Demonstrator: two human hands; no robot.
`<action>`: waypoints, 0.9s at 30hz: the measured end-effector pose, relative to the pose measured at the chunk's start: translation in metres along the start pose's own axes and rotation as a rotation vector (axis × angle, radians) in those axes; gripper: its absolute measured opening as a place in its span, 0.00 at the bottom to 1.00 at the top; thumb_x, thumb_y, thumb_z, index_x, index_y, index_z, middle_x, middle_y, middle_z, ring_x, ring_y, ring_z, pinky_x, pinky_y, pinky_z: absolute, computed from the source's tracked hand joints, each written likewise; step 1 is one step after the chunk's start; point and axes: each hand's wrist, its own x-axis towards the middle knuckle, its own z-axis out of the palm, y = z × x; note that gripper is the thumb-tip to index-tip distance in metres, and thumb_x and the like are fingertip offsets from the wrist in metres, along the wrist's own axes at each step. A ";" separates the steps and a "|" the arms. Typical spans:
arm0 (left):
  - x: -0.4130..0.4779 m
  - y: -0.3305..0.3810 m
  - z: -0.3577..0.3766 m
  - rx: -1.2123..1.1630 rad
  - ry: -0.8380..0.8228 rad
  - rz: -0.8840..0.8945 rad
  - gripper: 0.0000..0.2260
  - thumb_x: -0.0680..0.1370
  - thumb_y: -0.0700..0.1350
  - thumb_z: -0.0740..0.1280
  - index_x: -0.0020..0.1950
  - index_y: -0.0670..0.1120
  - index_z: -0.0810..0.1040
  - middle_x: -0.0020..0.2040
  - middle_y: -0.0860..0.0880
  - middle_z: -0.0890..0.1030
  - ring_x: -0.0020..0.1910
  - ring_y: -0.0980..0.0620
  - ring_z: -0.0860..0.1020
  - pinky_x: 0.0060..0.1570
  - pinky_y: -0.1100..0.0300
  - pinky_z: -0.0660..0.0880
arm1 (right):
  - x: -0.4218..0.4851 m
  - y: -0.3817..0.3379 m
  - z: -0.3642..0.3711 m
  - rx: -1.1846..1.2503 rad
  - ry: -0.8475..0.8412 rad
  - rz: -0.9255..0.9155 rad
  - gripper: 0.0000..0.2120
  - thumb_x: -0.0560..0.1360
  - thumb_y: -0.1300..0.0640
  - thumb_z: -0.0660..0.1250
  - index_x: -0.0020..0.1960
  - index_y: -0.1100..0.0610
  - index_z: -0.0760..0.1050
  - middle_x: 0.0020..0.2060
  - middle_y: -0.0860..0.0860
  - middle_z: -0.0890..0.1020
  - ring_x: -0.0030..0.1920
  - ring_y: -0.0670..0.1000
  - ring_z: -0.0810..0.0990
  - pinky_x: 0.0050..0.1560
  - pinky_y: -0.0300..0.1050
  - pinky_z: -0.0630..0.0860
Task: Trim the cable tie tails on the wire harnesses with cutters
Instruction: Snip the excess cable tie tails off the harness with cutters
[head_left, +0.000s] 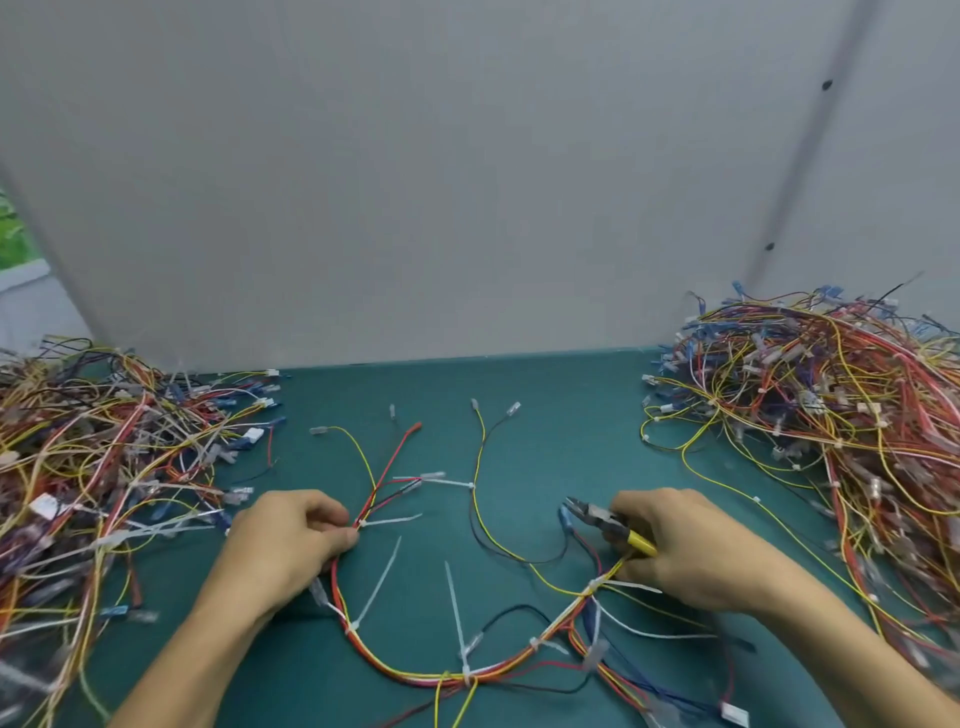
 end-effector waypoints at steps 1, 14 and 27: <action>0.001 0.000 0.000 -0.013 0.018 -0.006 0.05 0.68 0.41 0.77 0.38 0.49 0.82 0.31 0.52 0.83 0.31 0.52 0.81 0.41 0.58 0.76 | -0.001 0.001 0.001 -0.008 0.025 0.006 0.10 0.66 0.47 0.71 0.40 0.48 0.71 0.36 0.47 0.78 0.40 0.49 0.75 0.42 0.47 0.74; 0.000 0.000 0.007 0.053 0.146 0.102 0.05 0.73 0.48 0.71 0.37 0.53 0.81 0.36 0.58 0.83 0.40 0.54 0.82 0.47 0.58 0.76 | 0.001 0.007 -0.002 -0.086 0.168 0.166 0.15 0.71 0.44 0.71 0.35 0.48 0.67 0.41 0.45 0.70 0.42 0.52 0.71 0.38 0.46 0.64; -0.069 0.068 0.044 0.026 -0.035 0.902 0.08 0.74 0.50 0.68 0.44 0.47 0.84 0.44 0.55 0.82 0.45 0.60 0.78 0.49 0.68 0.72 | -0.008 0.004 -0.015 0.074 0.234 0.169 0.14 0.76 0.38 0.62 0.51 0.48 0.72 0.39 0.49 0.79 0.45 0.55 0.77 0.48 0.51 0.75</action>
